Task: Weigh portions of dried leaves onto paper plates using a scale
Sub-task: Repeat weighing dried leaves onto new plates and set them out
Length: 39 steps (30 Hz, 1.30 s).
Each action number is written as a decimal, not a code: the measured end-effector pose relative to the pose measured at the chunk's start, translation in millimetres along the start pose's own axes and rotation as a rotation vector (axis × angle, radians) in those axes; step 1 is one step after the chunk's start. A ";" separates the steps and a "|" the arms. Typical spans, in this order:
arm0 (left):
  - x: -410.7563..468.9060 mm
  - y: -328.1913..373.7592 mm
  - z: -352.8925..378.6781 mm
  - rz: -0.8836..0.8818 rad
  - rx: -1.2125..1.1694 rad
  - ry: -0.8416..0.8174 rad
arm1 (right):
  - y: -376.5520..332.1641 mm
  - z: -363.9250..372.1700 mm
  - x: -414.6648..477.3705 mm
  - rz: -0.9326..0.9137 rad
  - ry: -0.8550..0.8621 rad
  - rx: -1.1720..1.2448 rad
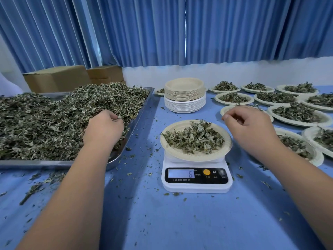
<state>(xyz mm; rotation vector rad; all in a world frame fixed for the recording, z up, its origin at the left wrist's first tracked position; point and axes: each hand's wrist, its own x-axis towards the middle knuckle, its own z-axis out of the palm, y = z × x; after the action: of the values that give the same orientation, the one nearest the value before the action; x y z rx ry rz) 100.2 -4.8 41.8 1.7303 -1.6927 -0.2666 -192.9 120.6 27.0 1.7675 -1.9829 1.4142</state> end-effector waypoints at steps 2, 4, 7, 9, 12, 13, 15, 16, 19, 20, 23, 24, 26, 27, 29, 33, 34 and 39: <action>0.1 1.4 -0.1 0.014 0.020 0.011 | -0.1 -0.2 -0.3 0.000 -0.003 0.008; 2.1 -1.0 -2.1 0.005 0.098 -0.019 | -0.1 -0.5 -0.3 -0.001 -0.005 0.013; 6.3 -6.4 -1.7 -0.014 0.250 -0.191 | 0.3 -0.7 0.0 0.000 -0.004 0.013; 6.1 -7.0 0.1 -0.034 0.259 -0.346 | 0.8 -0.6 0.3 -0.002 -0.001 0.006; 6.8 -7.6 -0.4 -0.026 0.269 -0.432 | 0.8 -0.3 0.5 -0.004 0.002 0.009; 7.2 -8.2 -0.6 -0.022 0.273 -0.421 | 0.7 0.1 0.7 -0.004 0.002 0.011; 7.3 -9.5 -0.2 -0.032 0.249 -0.372 | 0.7 0.2 0.8 0.000 0.000 0.007; 7.5 -10.3 0.1 -0.037 0.227 -0.329 | 0.7 0.3 0.8 0.002 -0.001 0.004; 10.4 -12.0 -1.0 -0.027 0.170 -0.165 | 0.7 -0.6 0.8 0.007 -0.002 0.005; 11.0 -11.8 -2.1 -0.019 0.143 -0.117 | 0.6 -1.0 0.7 0.007 -0.003 0.006; 9.7 -9.5 -4.8 -0.009 0.041 -0.027 | 0.1 -1.6 0.4 0.007 -0.009 0.000; 8.5 -8.1 -5.0 0.003 0.022 -0.008 | -0.4 -1.8 0.3 0.008 -0.006 0.000; 6.1 -4.5 -5.6 0.038 -0.022 0.035 | -1.5 -1.7 0.2 0.008 0.003 0.001; 5.1 -2.8 -6.2 0.054 -0.059 0.055 | -1.8 -1.7 0.2 0.008 0.006 0.001; 3.8 -0.4 -7.9 0.073 -0.171 0.076 | -1.9 -1.8 0.3 0.012 0.007 0.002; 0.5 4.1 -9.2 0.105 -0.504 0.059 | -1.6 -1.9 0.2 0.008 0.008 0.000; -1.8 8.0 -8.7 0.103 -0.612 0.039 | -1.6 -1.9 0.3 0.006 0.006 0.001; -25.4 42.1 5.3 0.236 -0.831 -0.109 | -1.2 -0.8 0.8 -0.010 0.002 -0.010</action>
<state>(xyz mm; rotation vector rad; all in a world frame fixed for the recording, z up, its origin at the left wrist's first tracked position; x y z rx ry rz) 60.3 21.2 55.0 0.9084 -1.5200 -0.8281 -192.5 120.7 28.6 1.7695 -1.9737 1.4001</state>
